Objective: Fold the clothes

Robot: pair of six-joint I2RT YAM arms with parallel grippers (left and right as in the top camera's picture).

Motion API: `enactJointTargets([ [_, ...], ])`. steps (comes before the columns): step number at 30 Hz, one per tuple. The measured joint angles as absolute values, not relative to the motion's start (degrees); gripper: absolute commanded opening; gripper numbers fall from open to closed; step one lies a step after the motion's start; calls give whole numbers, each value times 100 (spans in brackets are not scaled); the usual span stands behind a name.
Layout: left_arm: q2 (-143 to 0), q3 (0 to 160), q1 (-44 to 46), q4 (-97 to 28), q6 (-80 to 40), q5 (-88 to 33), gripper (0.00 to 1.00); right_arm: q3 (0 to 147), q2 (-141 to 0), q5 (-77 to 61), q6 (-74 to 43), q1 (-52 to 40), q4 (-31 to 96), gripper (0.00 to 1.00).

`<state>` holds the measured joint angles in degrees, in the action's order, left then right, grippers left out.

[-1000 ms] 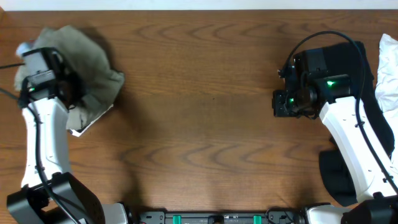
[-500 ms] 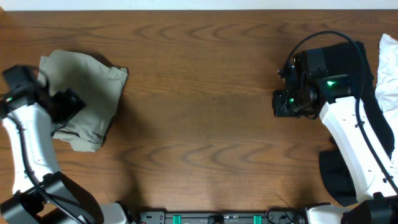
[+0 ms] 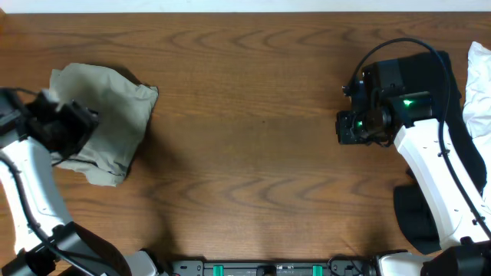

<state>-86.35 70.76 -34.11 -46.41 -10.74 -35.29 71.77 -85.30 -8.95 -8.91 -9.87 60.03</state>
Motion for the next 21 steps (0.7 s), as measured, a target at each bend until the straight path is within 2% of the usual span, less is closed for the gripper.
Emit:
enactJointTargets([
  [5,-8637,6973,-3061,-4781,-906,-3745,6,7177,-8530,-895,-891,-987,6014,11],
  [12,-8790,5916,-3109,-4451,-923,-3273,6,7177,-8530,-895,-891,-987,6040,11],
  [21,-9236,4954,-3833,-4007,-1706,-2655,6,7177,-8530,-895,-884,-987,6106,11],
])
